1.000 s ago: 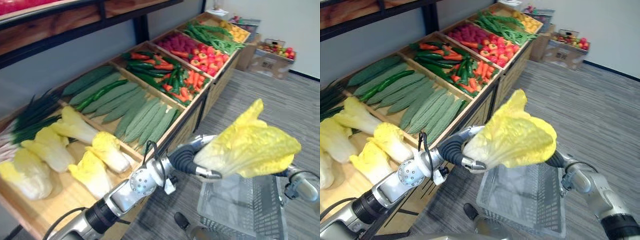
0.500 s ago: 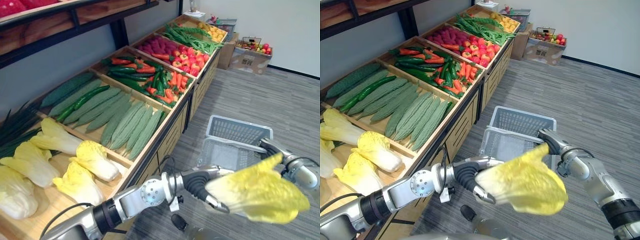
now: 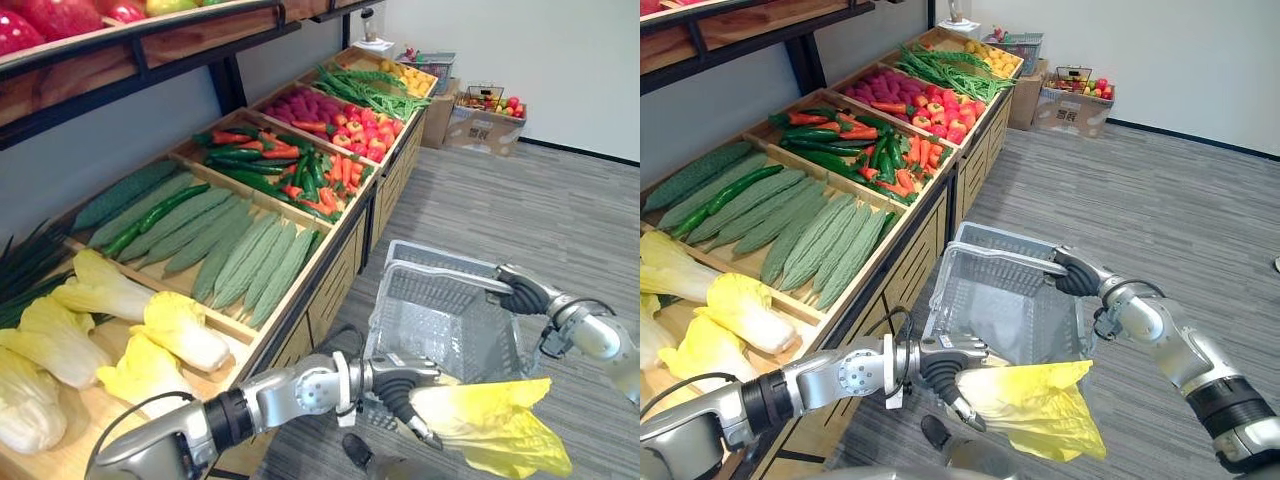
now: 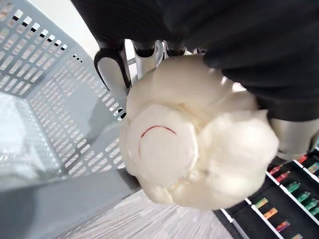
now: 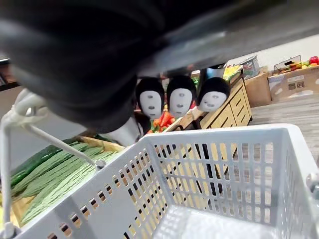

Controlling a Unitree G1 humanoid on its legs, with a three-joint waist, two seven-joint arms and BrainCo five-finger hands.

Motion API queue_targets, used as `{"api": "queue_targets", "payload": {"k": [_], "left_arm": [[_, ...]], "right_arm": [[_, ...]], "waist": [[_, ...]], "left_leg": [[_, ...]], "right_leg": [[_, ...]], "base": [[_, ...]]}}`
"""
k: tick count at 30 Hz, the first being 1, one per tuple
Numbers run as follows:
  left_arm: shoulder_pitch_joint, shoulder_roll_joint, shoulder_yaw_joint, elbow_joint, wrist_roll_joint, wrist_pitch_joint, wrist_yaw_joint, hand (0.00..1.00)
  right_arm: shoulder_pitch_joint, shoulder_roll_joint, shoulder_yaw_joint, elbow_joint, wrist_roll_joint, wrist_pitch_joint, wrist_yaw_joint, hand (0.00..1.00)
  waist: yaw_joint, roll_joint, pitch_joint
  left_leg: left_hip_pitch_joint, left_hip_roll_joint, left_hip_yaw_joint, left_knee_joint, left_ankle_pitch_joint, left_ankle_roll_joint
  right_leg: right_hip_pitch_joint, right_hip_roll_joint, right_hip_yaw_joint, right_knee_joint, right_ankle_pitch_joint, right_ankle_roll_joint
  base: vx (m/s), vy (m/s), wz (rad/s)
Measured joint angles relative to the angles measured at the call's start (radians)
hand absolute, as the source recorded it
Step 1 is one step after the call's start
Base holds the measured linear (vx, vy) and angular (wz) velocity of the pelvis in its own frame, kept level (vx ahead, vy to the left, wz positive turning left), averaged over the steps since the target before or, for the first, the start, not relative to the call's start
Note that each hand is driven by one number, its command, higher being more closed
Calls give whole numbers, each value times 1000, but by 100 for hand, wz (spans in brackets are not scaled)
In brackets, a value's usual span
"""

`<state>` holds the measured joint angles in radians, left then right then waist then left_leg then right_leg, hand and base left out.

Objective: Pick vegetable in the basket

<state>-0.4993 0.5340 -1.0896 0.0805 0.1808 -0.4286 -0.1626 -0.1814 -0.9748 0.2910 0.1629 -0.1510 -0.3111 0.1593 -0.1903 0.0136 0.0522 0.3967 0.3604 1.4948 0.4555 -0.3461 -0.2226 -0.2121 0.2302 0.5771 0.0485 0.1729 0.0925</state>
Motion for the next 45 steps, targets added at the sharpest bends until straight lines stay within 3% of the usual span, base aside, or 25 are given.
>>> {"api": "queue_targets", "payload": {"k": [4, 16, 17, 26, 36, 40, 45], "left_arm": [[-13, -32, -2, 49, 40, -1, 4, 100], [-27, -79, 81, 180, 136, 1, 51, 100], [-34, -82, 84, 196, 154, 1, 58, 0], [-46, -113, 157, 294, 228, 6, 109, 0], [-95, -115, 150, 287, 226, 6, 99, 0], [-104, -83, 110, 194, 184, 3, 66, 0], [-104, -28, 35, -35, 69, -10, 25, 0]], "right_arm": [[-6, -1, 22, -3, 32, 0, 24, 100], [-15, -46, 136, -151, 91, 0, 114, 100], [-15, -47, 139, -158, 91, -1, 119, 100], [-15, -48, 150, -161, 91, -1, 151, 100], [2, -64, 144, -167, 91, 4, 157, 100], [38, -53, 112, -157, 90, 2, 156, 100], [79, -5, -21, -78, 80, 5, 144, 100]], "waist": [[0, 24, -5], [0, 27, -3], [0, 27, -2], [1, 27, 15], [7, 14, 33], [18, 13, 34], [36, 7, 37]], "left_leg": [[-5, -1, -2, -1, 0, 0], [-22, -2, -11, -3, 0, 0], [-27, -3, -14, -4, 0, 0], [-29, -5, -19, -16, 3, -2], [-78, -23, -57, -36, 1, -1], [-82, -24, -81, -46, 1, 1], [-101, -28, -113, -53, 1, 3]], "right_leg": [[-11, -8, -34, 4, 5, -6], [-27, -17, -62, 4, 9, -8], [-31, -19, -64, 4, 9, -8], [-30, -20, -75, 3, 9, -7], [-41, -53, -90, -22, 29, -14], [-26, -64, -109, -31, 30, -13], [-26, -83, -136, -35, 29, -13]], "base": [[12, -26, 2], [2, -5, 2], [11, -15, 3], [4, -6, 2], [-20, -17, 10], [-30, -15, 17], [-44, -24, 20]]}}
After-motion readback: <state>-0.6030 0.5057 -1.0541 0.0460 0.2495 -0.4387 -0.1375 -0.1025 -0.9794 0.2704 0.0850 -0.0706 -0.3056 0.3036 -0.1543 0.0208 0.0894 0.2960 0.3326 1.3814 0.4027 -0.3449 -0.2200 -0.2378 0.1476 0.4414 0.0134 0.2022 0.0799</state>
